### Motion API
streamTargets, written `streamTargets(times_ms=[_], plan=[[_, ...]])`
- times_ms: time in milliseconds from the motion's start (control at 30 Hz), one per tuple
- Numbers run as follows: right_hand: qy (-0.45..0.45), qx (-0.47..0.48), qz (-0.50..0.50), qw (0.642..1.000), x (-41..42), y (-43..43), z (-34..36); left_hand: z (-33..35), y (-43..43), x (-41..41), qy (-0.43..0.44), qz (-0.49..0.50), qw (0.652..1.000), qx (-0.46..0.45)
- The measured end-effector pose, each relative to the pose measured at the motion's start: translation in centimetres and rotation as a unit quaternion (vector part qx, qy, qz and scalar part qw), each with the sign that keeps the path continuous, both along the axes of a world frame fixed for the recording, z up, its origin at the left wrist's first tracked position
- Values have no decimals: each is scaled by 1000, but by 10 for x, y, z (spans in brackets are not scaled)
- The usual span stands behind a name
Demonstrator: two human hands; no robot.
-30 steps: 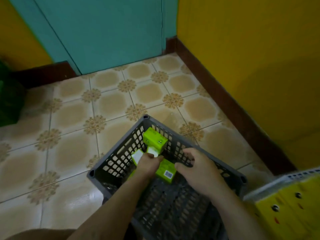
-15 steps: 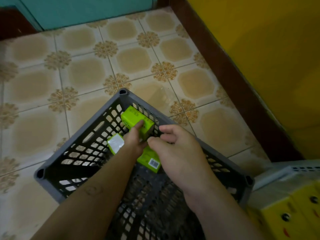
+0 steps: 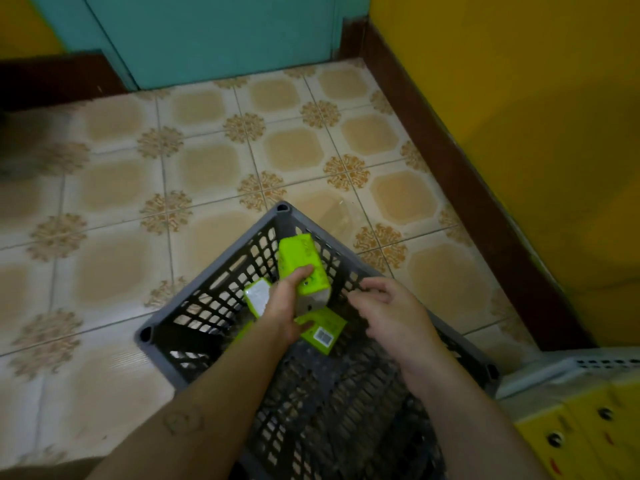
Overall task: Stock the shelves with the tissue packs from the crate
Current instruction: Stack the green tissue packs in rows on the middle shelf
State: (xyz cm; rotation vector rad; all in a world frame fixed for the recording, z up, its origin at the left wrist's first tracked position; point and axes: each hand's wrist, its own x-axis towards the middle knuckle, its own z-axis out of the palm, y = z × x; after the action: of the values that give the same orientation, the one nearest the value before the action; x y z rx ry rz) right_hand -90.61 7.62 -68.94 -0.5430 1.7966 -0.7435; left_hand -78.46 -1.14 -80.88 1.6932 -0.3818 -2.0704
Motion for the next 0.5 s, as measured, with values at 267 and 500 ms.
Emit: streamTargets(times_ms=[267,500], plan=[[-78,-54,-106,990,-1,70,61,138,91,33,-256,-433,723,-473],[-124,-154,-168,966,29,145,113,235,171,66,-197,-321,739,-559]])
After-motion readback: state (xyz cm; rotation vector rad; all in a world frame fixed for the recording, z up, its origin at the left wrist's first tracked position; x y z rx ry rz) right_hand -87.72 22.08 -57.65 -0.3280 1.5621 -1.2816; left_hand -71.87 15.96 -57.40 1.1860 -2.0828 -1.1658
